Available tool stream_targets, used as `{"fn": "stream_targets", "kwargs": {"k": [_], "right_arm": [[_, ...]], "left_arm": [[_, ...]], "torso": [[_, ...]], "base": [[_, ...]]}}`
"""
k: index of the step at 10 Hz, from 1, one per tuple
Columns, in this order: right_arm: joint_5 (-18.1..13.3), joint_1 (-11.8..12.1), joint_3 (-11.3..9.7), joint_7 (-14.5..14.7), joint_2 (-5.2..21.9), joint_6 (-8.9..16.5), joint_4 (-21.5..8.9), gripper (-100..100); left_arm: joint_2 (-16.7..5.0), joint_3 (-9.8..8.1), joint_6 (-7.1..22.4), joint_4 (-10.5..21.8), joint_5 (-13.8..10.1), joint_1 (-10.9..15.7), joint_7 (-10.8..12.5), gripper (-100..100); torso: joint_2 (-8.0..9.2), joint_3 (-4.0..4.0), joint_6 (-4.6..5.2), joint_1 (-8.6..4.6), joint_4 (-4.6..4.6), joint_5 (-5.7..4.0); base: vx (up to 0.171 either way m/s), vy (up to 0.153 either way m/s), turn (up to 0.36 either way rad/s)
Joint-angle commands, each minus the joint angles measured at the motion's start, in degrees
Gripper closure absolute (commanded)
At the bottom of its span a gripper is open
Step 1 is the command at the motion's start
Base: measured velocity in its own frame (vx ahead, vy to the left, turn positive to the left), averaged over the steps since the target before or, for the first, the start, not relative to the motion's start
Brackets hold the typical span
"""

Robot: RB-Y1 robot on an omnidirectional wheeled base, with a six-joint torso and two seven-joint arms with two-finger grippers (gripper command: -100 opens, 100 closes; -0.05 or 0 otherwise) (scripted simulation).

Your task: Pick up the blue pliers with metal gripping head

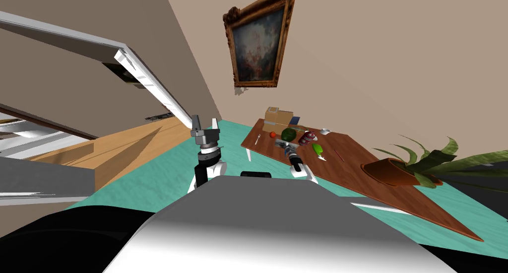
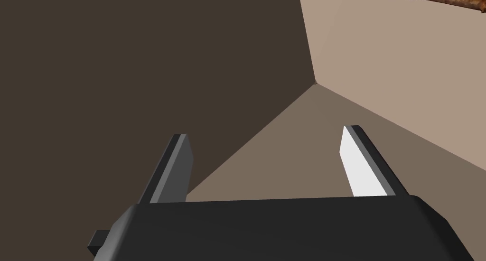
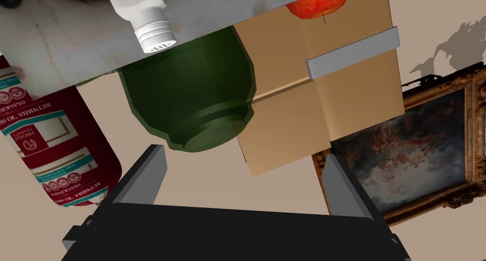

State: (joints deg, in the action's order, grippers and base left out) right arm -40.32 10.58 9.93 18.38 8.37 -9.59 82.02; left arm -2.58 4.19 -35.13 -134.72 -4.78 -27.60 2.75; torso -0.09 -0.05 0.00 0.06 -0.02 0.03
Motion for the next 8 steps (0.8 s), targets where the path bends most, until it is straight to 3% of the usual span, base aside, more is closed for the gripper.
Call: {"fn": "stream_targets", "kwargs": {"k": [1,3,6,8], "right_arm": [[-0.96,-0.33,0.49,0.39,0.02,0.17,-1.79,-100],[-4.76,-1.89,1.73,1.6,0.05,1.75,-6.26,-100],[-6.55,-2.63,2.32,2.16,0.06,2.49,-9.03,-100],[-9.87,-4.02,3.39,3.22,0.05,3.89,-13.01,-100]], "left_arm": [[0.0,0.0,0.0,0.0,0.0,0.0,0.0,0],[0.0,0.0,0.0,0.0,0.0,0.0,0.0,0],[0.0,0.0,0.0,0.0,0.0,0.0,0.0,0],[0.0,0.0,0.0,0.0,0.0,0.0,0.0,0]], "torso": [[0.0,0.0,0.0,0.0,0.0,0.0],[0.0,0.0,0.0,0.01,0.0,0.0],[0.0,0.0,0.0,0.0,0.0,0.0],[0.02,0.01,0.0,0.0,0.0,0.0]], "base": [[0.019,0.02,-0.017],[0.029,0.033,-0.042],[0.02,0.023,-0.024],[0.023,0.029,-0.036]]}}
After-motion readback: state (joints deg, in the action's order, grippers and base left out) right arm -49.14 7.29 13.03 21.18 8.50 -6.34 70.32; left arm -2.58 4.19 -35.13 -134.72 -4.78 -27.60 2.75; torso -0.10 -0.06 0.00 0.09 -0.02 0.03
